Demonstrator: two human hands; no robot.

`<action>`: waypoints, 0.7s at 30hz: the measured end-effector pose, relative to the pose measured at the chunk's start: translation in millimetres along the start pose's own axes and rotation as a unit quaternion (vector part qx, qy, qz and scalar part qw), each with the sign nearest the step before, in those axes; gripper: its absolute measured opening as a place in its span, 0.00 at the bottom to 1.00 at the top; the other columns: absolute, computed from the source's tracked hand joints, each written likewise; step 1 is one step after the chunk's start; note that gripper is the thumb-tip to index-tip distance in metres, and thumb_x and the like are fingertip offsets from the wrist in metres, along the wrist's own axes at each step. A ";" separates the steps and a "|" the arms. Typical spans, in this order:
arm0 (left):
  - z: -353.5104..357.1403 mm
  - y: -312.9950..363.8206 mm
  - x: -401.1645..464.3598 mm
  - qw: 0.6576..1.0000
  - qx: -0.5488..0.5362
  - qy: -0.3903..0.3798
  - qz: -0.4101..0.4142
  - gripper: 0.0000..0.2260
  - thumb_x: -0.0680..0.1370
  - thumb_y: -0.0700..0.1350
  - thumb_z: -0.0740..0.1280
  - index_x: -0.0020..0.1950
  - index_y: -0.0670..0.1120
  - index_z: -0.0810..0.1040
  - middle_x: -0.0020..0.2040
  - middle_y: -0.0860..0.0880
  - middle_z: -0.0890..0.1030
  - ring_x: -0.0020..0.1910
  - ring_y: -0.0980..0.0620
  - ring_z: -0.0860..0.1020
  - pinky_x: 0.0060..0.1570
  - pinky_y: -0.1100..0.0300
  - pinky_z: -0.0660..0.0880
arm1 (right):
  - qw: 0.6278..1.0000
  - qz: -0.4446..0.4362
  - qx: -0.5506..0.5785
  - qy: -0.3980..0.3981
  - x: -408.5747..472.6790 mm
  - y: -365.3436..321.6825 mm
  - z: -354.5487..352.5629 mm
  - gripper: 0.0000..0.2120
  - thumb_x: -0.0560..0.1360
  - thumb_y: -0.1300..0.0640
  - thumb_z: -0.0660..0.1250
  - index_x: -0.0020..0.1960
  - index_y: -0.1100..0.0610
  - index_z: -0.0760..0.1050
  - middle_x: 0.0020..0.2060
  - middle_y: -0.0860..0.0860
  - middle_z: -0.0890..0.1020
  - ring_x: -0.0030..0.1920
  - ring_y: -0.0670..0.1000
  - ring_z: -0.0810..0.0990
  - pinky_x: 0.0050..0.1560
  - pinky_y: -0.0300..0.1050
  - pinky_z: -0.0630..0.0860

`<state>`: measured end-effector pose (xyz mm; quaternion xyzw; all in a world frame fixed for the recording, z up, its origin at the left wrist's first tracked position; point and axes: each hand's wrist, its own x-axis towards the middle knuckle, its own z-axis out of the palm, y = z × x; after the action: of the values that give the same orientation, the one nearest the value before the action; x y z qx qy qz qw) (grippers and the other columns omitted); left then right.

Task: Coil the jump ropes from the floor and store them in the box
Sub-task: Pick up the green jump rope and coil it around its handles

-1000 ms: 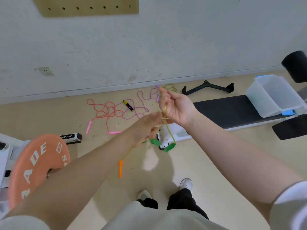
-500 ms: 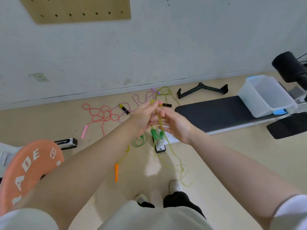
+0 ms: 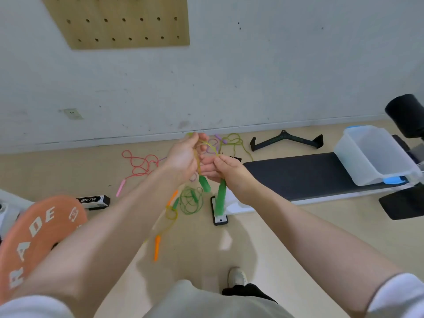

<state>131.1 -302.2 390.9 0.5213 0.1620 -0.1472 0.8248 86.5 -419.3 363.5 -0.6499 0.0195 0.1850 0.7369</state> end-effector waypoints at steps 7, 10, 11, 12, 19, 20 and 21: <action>19.2 -12.3 1.2 0.988 0.154 0.023 -0.011 0.14 0.83 0.49 0.52 0.44 0.46 0.72 0.36 0.46 0.73 0.13 0.56 0.62 0.16 0.73 0.57 | 0.997 0.004 0.018 -0.079 -0.3 -17.6 -4.9 0.12 0.82 0.61 0.53 0.41 0.57 0.69 0.33 0.51 0.73 0.34 0.46 0.74 0.41 0.37 0.74; 28.1 -14.8 0.3 0.995 0.093 -0.018 -0.044 0.16 0.83 0.53 0.52 0.41 0.46 0.70 0.32 0.49 0.78 0.14 0.57 0.63 0.18 0.72 0.59 | 0.992 0.011 0.107 -0.061 4.6 -26.6 -12.3 0.12 0.81 0.65 0.52 0.40 0.59 0.67 0.28 0.52 0.69 0.28 0.47 0.71 0.34 0.38 0.73; 30.3 -16.3 -1.3 0.993 0.091 -0.044 -0.061 0.18 0.82 0.55 0.51 0.40 0.47 0.70 0.26 0.51 0.75 0.15 0.57 0.63 0.19 0.71 0.61 | 0.989 0.017 0.144 -0.043 6.9 -30.8 -16.3 0.12 0.81 0.64 0.52 0.40 0.59 0.67 0.28 0.52 0.70 0.27 0.47 0.71 0.34 0.39 0.74; 32.2 -18.7 -4.2 0.988 0.111 -0.078 -0.074 0.19 0.81 0.58 0.50 0.38 0.47 0.69 0.23 0.53 0.72 0.17 0.58 0.65 0.22 0.70 0.64 | 0.983 0.024 0.181 -0.026 9.2 -34.5 -21.2 0.12 0.81 0.64 0.51 0.41 0.60 0.67 0.29 0.53 0.71 0.26 0.47 0.73 0.33 0.39 0.76; 37.9 -38.1 -18.9 0.941 0.264 -0.197 -0.082 0.16 0.81 0.57 0.53 0.52 0.47 0.74 0.44 0.45 0.81 0.40 0.47 0.81 0.51 0.50 0.75 | 0.956 0.035 0.290 0.021 11.0 -50.6 -55.5 0.08 0.82 0.62 0.51 0.45 0.59 0.66 0.26 0.53 0.80 0.27 0.49 0.81 0.31 0.43 0.81; 39.4 -40.4 -19.5 0.937 0.276 -0.195 -0.086 0.14 0.81 0.54 0.56 0.50 0.45 0.73 0.43 0.44 0.80 0.39 0.47 0.80 0.50 0.51 0.76 | 0.958 0.036 0.284 0.022 11.3 -50.1 -58.6 0.08 0.82 0.62 0.51 0.46 0.59 0.66 0.27 0.54 0.81 0.28 0.49 0.81 0.33 0.43 0.81; 41.0 -42.1 -20.8 0.935 0.281 -0.193 -0.092 0.13 0.81 0.52 0.57 0.48 0.44 0.73 0.41 0.45 0.79 0.37 0.48 0.80 0.48 0.51 0.76 | 0.958 0.039 0.283 0.021 11.2 -50.3 -61.7 0.08 0.82 0.62 0.52 0.46 0.59 0.67 0.28 0.54 0.82 0.29 0.49 0.82 0.36 0.43 0.81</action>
<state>99.6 -355.3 382.1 0.6764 -0.0016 -0.3596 0.6427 125.0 -480.4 398.7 -0.4167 0.1118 0.1869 0.8825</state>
